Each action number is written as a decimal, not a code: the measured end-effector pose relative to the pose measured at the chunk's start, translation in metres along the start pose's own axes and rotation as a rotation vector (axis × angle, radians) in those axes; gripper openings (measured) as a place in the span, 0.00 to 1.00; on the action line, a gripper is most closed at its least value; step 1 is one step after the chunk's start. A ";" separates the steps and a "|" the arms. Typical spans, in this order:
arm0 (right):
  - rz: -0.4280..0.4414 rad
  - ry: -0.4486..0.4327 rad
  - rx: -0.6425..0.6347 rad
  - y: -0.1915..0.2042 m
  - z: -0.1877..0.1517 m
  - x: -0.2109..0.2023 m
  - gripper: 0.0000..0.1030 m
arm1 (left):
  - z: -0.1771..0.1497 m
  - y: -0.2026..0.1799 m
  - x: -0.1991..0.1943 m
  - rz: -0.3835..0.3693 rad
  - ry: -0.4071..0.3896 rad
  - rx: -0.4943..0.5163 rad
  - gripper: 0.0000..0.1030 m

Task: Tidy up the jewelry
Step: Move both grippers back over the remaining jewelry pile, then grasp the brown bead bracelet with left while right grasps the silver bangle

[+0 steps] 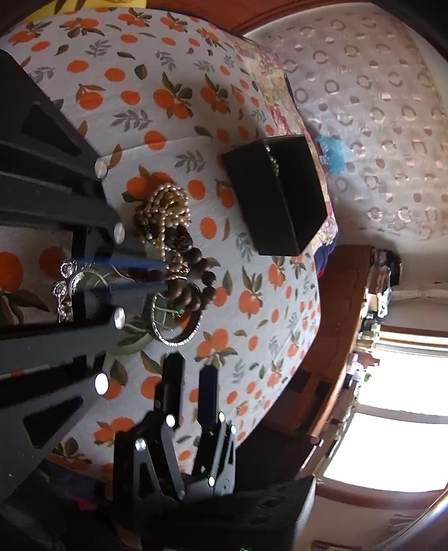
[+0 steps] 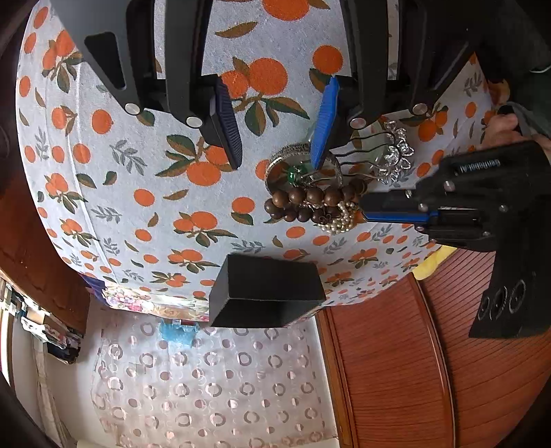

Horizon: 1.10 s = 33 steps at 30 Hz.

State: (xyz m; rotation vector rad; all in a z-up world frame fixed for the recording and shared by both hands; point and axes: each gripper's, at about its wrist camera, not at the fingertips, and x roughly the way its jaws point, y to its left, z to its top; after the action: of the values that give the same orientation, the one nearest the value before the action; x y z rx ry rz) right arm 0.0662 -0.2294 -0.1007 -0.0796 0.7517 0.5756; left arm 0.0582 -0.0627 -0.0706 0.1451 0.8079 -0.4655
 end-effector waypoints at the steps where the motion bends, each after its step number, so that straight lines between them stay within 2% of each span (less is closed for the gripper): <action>1: -0.002 0.001 0.002 -0.001 -0.001 -0.001 0.43 | 0.000 0.000 0.001 -0.004 0.005 0.003 0.25; 2: -0.002 0.001 0.004 -0.002 -0.001 -0.001 0.43 | 0.000 -0.002 0.004 -0.012 0.014 0.016 0.30; 8: -0.007 -0.006 0.014 -0.006 -0.003 -0.004 0.43 | 0.002 -0.004 0.019 -0.023 0.044 0.041 0.31; 11: -0.006 -0.004 0.017 -0.008 -0.003 -0.003 0.43 | 0.004 -0.002 0.023 -0.047 0.047 0.033 0.16; 14: -0.004 0.004 0.013 -0.008 -0.003 0.000 0.43 | 0.006 0.000 0.020 -0.051 0.031 0.022 0.08; 15: -0.004 0.006 0.013 -0.008 -0.003 0.000 0.43 | 0.008 0.001 0.017 -0.044 0.019 0.012 0.00; 19: 0.010 0.009 0.009 -0.009 0.004 0.006 0.43 | 0.016 0.008 0.003 -0.017 -0.032 -0.020 0.00; 21: 0.025 0.013 0.003 -0.008 0.009 0.010 0.52 | 0.020 0.011 -0.003 -0.014 -0.049 -0.026 0.00; 22: 0.027 0.015 -0.002 -0.007 0.011 0.012 0.52 | 0.022 0.012 -0.005 -0.010 -0.054 -0.026 0.00; 28: 0.006 0.018 -0.018 -0.005 0.014 0.014 0.52 | 0.016 0.007 0.001 -0.037 -0.002 0.018 0.00; 29: 0.002 0.018 -0.016 -0.006 0.013 0.013 0.52 | 0.013 0.005 0.002 -0.033 0.006 0.029 0.00; 31: -0.004 0.022 -0.008 -0.010 0.010 0.011 0.52 | 0.010 0.004 0.006 -0.032 0.025 0.039 0.09; 32: -0.008 0.023 -0.006 -0.011 0.009 0.010 0.52 | 0.009 0.004 0.007 -0.028 0.028 0.043 0.21; 33: -0.012 0.024 -0.004 -0.013 0.008 0.009 0.52 | 0.008 0.003 0.009 -0.031 0.035 0.050 0.27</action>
State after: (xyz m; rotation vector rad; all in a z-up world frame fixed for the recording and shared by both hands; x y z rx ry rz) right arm 0.0825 -0.2341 -0.1025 -0.0943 0.7736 0.5659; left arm 0.0709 -0.0653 -0.0718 0.1877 0.8345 -0.5133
